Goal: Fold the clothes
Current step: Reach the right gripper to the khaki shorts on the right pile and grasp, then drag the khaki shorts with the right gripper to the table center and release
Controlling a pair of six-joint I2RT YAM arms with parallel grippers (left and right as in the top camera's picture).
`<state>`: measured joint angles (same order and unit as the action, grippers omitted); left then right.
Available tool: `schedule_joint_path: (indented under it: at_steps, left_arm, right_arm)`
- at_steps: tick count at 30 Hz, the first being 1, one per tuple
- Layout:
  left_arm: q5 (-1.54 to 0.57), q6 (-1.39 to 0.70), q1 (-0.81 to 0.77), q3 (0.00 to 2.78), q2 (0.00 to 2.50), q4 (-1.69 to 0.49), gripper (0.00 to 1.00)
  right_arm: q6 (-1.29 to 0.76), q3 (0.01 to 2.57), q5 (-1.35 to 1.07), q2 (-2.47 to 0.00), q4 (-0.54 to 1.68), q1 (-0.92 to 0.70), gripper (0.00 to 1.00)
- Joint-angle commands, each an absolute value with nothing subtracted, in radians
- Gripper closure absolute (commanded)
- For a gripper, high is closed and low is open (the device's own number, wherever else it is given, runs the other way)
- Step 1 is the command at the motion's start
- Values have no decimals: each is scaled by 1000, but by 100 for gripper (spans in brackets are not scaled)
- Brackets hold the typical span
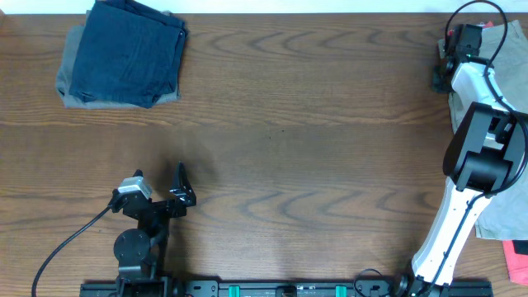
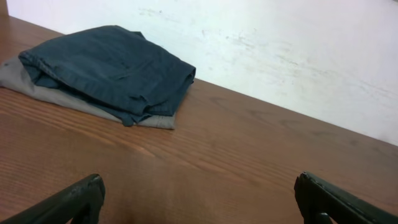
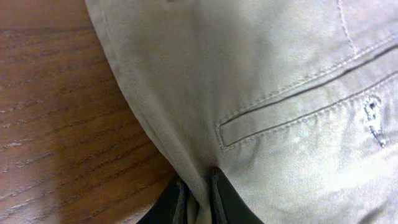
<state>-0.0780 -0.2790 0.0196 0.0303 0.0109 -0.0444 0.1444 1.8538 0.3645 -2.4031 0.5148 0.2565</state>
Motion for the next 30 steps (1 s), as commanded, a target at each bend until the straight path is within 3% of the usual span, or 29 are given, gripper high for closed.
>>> schedule_joint_path:
  at_steps: [1, 4, 20, 30]
  left_arm:
    - [-81, -259, 25, 4, 5, -62, 2]
    - [-81, -259, 25, 4, 5, -62, 2]
    - [-81, -259, 25, 4, 5, -62, 2]
    - [-81, -259, 25, 4, 5, -62, 2]
  right_arm:
    - [90, 1867, 392, -2317, 524, 271, 91]
    - [90, 1867, 392, -2284, 536, 271, 99]
    - [14, 1867, 391, -2111, 652, 257, 99]
    - [15, 1866, 263, -2019, 752, 89, 99]
